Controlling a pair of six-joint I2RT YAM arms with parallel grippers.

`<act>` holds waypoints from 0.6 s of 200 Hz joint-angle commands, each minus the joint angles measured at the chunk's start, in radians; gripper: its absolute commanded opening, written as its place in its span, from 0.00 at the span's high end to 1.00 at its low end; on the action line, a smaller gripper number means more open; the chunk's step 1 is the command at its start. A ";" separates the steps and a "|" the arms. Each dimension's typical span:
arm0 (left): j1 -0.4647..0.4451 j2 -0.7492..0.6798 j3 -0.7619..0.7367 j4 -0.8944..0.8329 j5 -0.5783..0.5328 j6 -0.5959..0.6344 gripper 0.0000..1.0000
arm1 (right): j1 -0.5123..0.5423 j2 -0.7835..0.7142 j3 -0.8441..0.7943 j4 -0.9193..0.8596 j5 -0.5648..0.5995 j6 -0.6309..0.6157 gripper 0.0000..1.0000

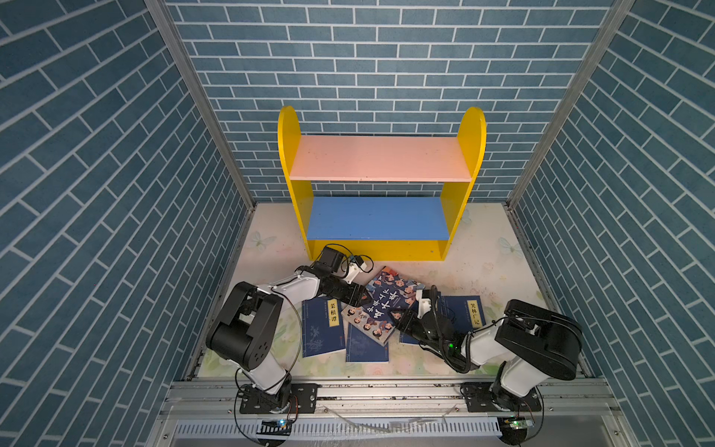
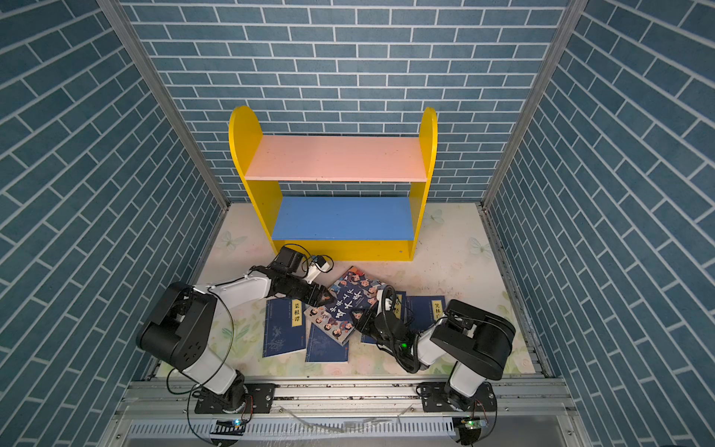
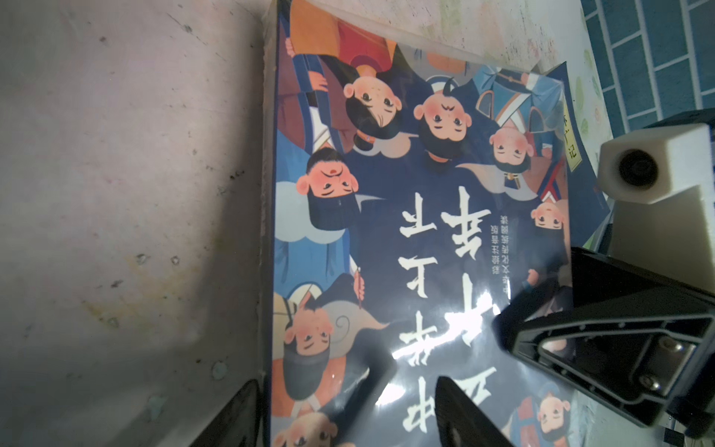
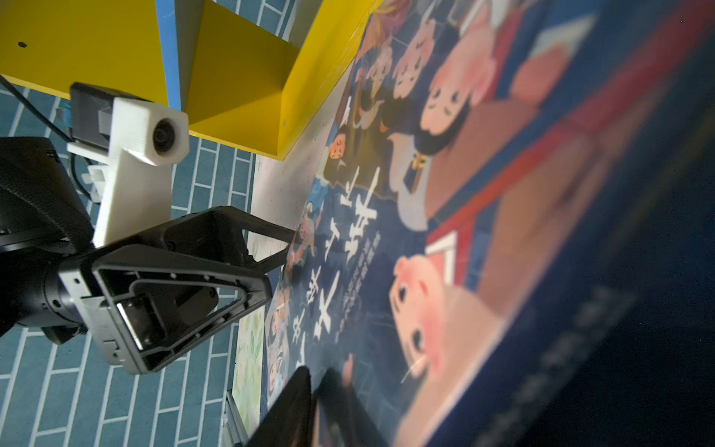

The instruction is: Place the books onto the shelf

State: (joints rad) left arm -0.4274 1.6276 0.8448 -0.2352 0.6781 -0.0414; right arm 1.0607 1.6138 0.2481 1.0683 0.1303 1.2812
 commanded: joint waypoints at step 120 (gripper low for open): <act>-0.069 -0.051 0.067 -0.158 0.051 0.068 0.26 | 0.002 -0.136 -0.013 0.075 -0.004 -0.085 0.78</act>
State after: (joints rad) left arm -0.4770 1.6211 0.8570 -0.3027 0.7048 -0.0120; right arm 1.0569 1.5394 0.2249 1.0687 0.1307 1.2903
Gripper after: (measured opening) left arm 0.739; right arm 0.300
